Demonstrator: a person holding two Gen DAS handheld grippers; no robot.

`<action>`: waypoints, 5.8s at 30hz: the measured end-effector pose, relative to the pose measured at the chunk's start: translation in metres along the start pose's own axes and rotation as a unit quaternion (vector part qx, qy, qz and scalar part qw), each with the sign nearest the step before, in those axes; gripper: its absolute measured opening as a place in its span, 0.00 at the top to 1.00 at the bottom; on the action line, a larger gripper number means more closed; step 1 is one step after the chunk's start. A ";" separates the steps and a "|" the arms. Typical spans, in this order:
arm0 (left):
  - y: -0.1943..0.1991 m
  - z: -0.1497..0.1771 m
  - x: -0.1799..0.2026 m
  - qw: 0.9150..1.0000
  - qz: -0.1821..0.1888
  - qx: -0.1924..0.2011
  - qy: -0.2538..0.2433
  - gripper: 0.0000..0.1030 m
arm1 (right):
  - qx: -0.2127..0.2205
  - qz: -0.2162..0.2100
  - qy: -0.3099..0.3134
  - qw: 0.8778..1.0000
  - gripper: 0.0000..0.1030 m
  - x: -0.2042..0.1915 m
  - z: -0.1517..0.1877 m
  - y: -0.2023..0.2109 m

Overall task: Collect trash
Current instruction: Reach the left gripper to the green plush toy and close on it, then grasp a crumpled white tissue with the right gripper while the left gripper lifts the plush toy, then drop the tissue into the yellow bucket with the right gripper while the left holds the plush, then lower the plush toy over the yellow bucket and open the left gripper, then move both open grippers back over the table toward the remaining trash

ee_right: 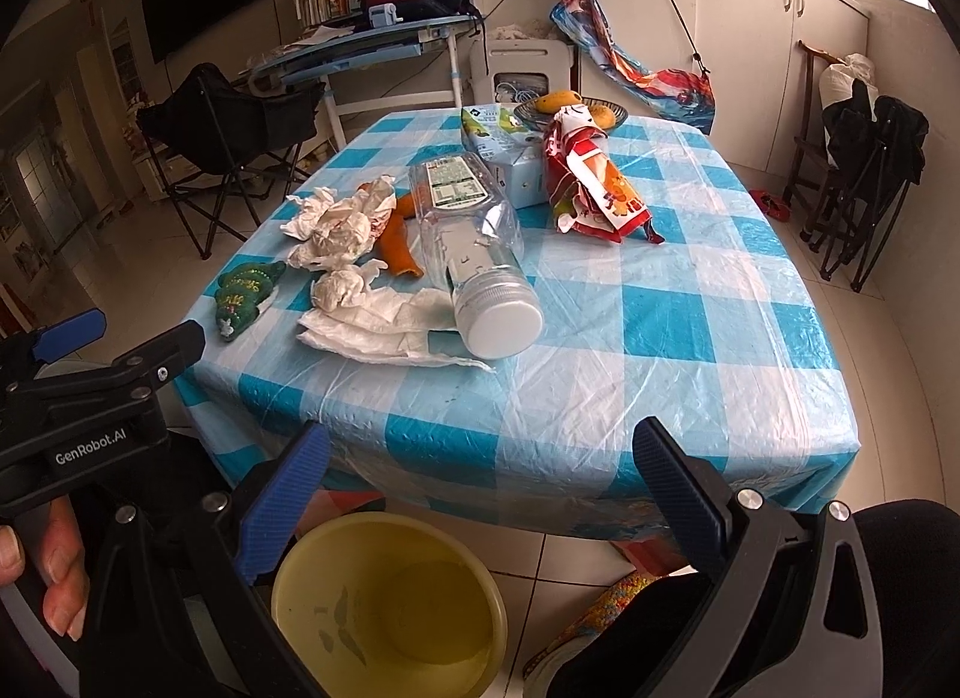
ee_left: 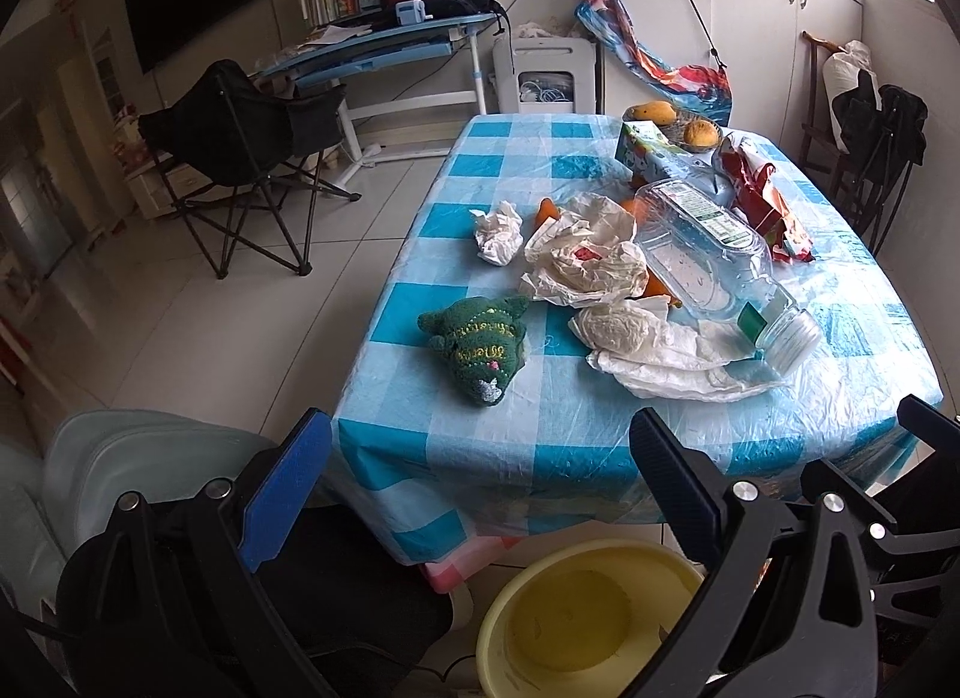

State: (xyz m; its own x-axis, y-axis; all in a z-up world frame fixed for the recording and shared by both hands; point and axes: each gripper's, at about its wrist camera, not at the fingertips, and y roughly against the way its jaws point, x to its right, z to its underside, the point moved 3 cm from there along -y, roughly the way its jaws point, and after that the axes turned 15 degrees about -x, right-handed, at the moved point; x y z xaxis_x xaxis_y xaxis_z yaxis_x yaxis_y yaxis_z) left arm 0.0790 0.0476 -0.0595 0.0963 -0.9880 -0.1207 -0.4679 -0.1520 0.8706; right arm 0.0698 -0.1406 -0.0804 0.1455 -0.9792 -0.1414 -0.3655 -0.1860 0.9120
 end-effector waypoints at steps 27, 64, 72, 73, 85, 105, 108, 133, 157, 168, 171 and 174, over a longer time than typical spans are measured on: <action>-0.093 -0.060 -0.020 0.994 0.019 -0.096 0.055 0.17 | -0.005 -0.078 0.054 0.995 0.06 -0.021 0.001 -0.004; -0.045 -0.058 -0.068 0.977 0.173 -0.019 0.120 0.65 | -0.065 -0.107 0.157 0.980 0.95 -0.054 -0.068 -0.055; -0.041 -0.054 -0.067 0.976 0.183 -0.014 0.118 0.65 | -0.049 -0.224 0.094 0.969 0.95 -0.043 -0.060 -0.025; -0.040 -0.053 -0.066 0.976 0.182 -0.013 0.117 0.65 | -0.044 -0.220 0.094 0.970 0.95 -0.042 -0.058 -0.022; -0.040 -0.041 -0.063 0.977 0.179 -0.020 0.116 0.65 | -0.052 -0.053 0.196 0.978 0.31 -0.074 -0.057 -0.057; -0.039 -0.040 -0.056 0.977 0.186 -0.016 0.103 0.65 | -0.041 -0.360 -0.053 0.931 0.88 0.024 -0.066 -0.011; -0.035 -0.039 -0.050 0.978 0.186 -0.012 0.089 0.65 | -0.045 -0.379 -0.067 0.922 0.88 0.019 -0.048 -0.012; -0.007 0.041 0.006 0.986 0.159 -0.045 -0.028 0.65 | -0.122 -0.241 -0.037 0.962 0.45 -0.010 0.055 -0.018; -0.006 0.085 0.052 0.986 0.101 -0.074 -0.108 0.30 | 0.071 -0.106 -0.044 0.991 0.18 0.026 0.040 0.040; 0.016 0.071 0.032 0.995 0.081 0.001 -0.065 0.21 | 0.081 -0.083 -0.020 0.993 0.15 0.016 0.040 0.039; 0.017 0.071 0.031 0.995 0.081 0.003 -0.062 0.20 | 0.079 -0.082 -0.016 0.993 0.15 0.014 0.040 0.038; 0.017 0.072 0.031 0.995 0.080 0.006 -0.063 0.19 | 0.077 -0.083 -0.015 0.993 0.15 0.013 0.041 0.037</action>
State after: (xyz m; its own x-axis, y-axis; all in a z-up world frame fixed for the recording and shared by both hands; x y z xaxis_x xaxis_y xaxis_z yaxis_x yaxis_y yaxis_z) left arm 0.0110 0.0125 -0.0822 -0.0910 -0.9950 -0.0400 -0.4786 0.0084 0.8780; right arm 0.0208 -0.1632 -0.0642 0.1890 -0.9356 -0.2983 -0.4762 -0.3530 0.8053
